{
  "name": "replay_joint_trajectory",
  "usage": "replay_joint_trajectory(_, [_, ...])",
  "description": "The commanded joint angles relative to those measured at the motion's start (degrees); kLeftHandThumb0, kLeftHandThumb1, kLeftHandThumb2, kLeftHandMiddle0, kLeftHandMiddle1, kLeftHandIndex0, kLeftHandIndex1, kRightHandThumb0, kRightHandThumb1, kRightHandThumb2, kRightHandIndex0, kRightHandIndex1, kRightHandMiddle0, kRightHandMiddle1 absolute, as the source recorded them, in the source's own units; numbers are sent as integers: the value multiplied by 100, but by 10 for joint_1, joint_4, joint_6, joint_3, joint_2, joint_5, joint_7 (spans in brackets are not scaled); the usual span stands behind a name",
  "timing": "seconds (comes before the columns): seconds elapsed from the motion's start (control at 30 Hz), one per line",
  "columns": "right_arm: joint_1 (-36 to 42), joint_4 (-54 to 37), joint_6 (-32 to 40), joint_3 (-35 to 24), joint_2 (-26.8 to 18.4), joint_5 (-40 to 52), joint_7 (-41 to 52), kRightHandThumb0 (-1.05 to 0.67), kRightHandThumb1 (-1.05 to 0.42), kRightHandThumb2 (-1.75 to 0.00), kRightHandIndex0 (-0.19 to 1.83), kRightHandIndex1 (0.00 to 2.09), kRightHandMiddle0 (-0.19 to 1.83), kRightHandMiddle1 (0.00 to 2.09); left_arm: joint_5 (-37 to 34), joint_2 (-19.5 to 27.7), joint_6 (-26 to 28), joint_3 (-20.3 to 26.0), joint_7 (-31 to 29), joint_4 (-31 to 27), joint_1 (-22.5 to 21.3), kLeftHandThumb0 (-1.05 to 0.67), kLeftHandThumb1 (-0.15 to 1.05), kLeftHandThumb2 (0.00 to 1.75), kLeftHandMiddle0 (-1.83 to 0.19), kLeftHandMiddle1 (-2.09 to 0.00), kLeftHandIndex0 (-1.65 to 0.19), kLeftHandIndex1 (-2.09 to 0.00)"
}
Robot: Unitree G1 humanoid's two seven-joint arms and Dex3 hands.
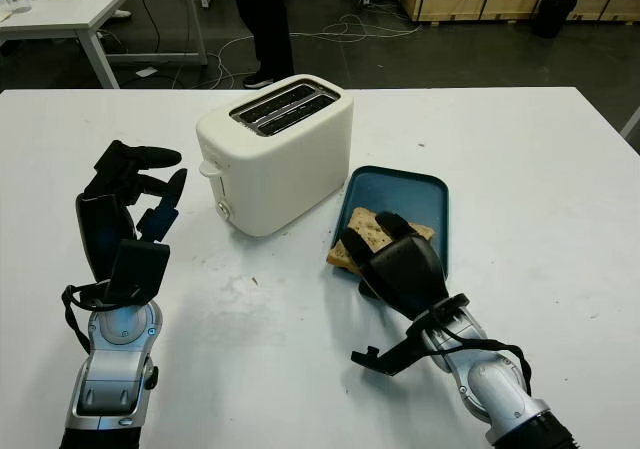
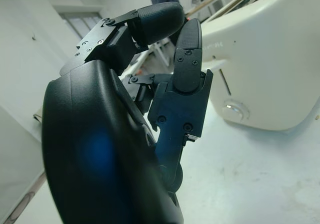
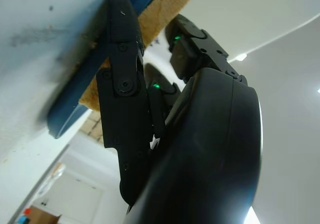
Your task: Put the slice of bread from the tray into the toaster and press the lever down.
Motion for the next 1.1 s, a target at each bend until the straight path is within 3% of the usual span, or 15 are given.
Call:
replay_joint_trajectory(0.0, [18,-4,0,8,-5,3,21,-52,-92,-27,56,168,69,87,8,-2,-4,-1,2,-10,4,-41,92,22,-51,-172,-53,-121])
replay_joint_trajectory(0.17, [27,-41,14,9,-11,-15,74,-51,-92,-42,73,174,58,132,7,-2,-5,-1,2,-9,4,-40,92,21,-52,-172,-54,-121])
replay_joint_trajectory(0.2, [29,-52,15,9,-13,-20,86,-51,-92,-46,80,174,54,149,7,-2,-4,0,3,-9,4,-41,92,21,-52,-172,-54,-121])
replay_joint_trajectory(0.27, [34,-72,12,5,-17,-17,105,-49,-92,-49,88,175,53,160,7,-2,-2,0,3,-9,4,-41,92,20,-52,-172,-54,-120])
replay_joint_trajectory(0.43, [48,-108,0,-8,-28,-9,102,-45,-92,-55,93,175,57,161,4,-2,-8,0,2,-7,3,-40,92,20,-51,-171,-54,-119])
replay_joint_trajectory(0.5, [55,-100,-21,-20,-33,8,24,-44,-92,-44,90,175,56,170,4,-3,-10,-1,3,-5,3,-40,92,20,-51,-170,-55,-119])
replay_joint_trajectory(0.67, [46,-81,-76,-50,-43,62,-89,-43,-92,-40,83,175,51,174,10,0,-9,-4,2,-4,4,-41,92,21,-51,-169,-54,-119])
replay_joint_trajectory(0.9, [3,-60,-163,-111,-57,179,-122,-37,-92,-36,80,175,51,175,10,1,-15,-5,3,1,1,-41,92,21,-52,-170,-55,-118])
replay_joint_trajectory(1.07, [-56,-9,-203,-155,-52,293,-86,-40,-92,-35,78,175,47,175,12,-1,-12,-6,3,0,0,-41,92,22,-52,-169,-55,-118])
